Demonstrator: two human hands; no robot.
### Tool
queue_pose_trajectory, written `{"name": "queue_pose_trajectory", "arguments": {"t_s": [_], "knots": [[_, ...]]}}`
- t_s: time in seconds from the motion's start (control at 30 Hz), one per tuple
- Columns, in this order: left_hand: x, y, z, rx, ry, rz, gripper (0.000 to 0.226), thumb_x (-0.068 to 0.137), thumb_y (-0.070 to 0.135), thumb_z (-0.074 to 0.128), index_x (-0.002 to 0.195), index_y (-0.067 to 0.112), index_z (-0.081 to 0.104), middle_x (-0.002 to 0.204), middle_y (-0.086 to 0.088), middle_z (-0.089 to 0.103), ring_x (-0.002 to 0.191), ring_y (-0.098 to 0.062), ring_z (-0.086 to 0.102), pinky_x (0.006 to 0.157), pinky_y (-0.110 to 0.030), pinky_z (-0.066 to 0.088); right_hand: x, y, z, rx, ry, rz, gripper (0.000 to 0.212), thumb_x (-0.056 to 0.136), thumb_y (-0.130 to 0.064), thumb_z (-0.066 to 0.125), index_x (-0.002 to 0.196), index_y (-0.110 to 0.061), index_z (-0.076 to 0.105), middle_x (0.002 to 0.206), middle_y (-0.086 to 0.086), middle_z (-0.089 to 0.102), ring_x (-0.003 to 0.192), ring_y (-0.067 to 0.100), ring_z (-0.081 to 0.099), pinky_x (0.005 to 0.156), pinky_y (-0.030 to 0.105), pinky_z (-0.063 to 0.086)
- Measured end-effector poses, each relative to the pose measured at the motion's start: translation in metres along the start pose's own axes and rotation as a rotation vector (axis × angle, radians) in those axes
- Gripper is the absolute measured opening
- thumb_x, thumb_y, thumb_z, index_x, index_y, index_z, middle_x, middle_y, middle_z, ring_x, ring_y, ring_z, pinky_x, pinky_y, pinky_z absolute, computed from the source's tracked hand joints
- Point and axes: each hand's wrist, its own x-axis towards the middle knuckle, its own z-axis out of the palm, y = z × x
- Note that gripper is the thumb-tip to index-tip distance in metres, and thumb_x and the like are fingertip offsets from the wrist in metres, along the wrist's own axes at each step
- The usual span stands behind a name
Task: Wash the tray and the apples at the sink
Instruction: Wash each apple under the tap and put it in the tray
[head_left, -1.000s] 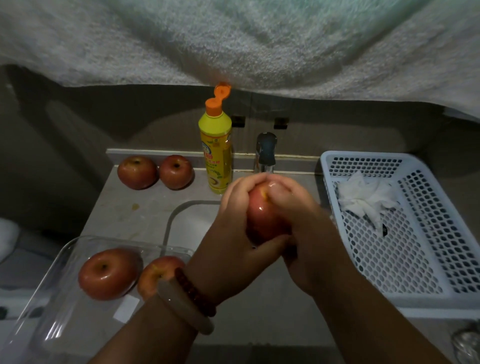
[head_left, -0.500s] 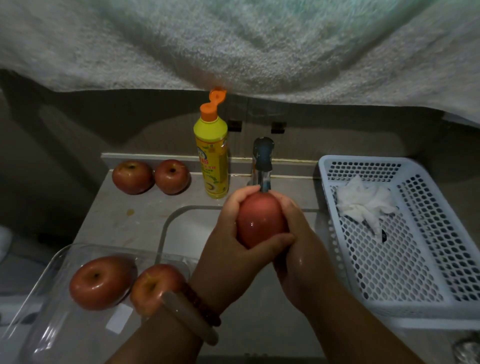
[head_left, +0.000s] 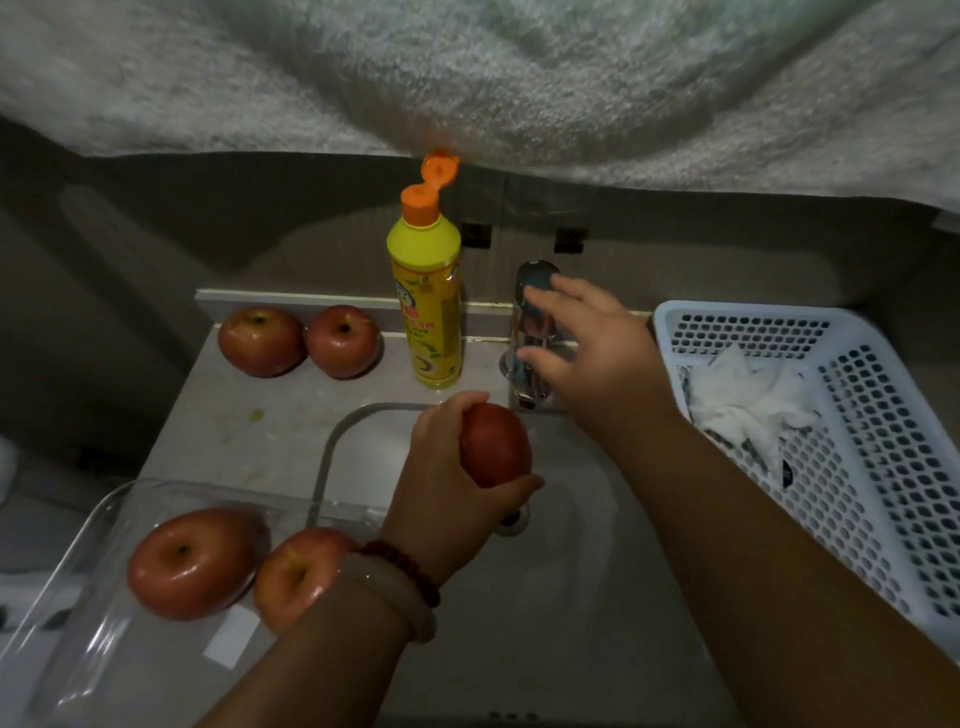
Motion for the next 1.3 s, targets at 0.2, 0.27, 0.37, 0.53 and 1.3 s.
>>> {"name": "queue_pose_trajectory", "arguments": {"t_s": [0.2,0.27,0.37,0.53,1.3], "knots": [[0.021,-0.011,0.019,-0.069,-0.043,-0.125,0.076,0.064,0.031,0.087,0.122,0.038,0.038,0.121,0.009,0.036,0.104,-0.007,0.043,0.077,-0.001,0.036,0.010,0.010,0.015,-0.232,0.171,-0.261,0.039,0.084,-0.019,0.047,0.111,-0.004,0.072,0.116,0.020,0.068,0.097,0.037,0.068,0.084,0.043,0.054],[0.025,-0.014,0.023,-0.076,-0.048,-0.135,0.075,0.064,0.031,0.088,0.123,0.034,0.042,0.121,0.008,0.038,0.104,-0.007,0.045,0.082,-0.008,0.040,0.012,0.010,0.016,-0.282,0.185,-0.293,0.038,0.086,-0.020,0.047,0.109,-0.004,0.072,0.114,0.020,0.069,0.097,0.036,0.069,0.083,0.043,0.055],[0.029,-0.015,0.028,-0.091,-0.067,-0.126,0.074,0.064,0.031,0.088,0.124,0.033,0.044,0.121,0.006,0.042,0.102,-0.006,0.046,0.080,-0.005,0.038,0.017,0.006,0.013,-0.280,0.184,-0.313,0.038,0.087,-0.021,0.046,0.107,-0.003,0.073,0.110,0.020,0.070,0.100,0.034,0.069,0.084,0.044,0.054],[0.036,-0.015,0.035,-0.154,-0.096,-0.112,0.071,0.063,0.029,0.088,0.116,0.041,0.041,0.123,0.005,0.046,0.106,-0.009,0.050,0.086,-0.015,0.044,0.021,0.007,0.011,-0.213,0.178,-0.279,0.028,0.085,-0.012,0.058,0.108,-0.003,0.072,0.112,0.020,0.069,0.102,0.034,0.068,0.086,0.046,0.053],[0.037,-0.014,0.044,-0.230,-0.092,-0.147,0.069,0.064,0.026,0.088,0.114,0.041,0.043,0.124,0.002,0.048,0.104,-0.010,0.053,0.085,-0.016,0.048,0.021,0.011,0.016,-0.165,0.244,-0.318,0.027,0.085,-0.009,0.061,0.109,-0.003,0.072,0.113,0.019,0.069,0.104,0.032,0.067,0.088,0.043,0.053]]}}
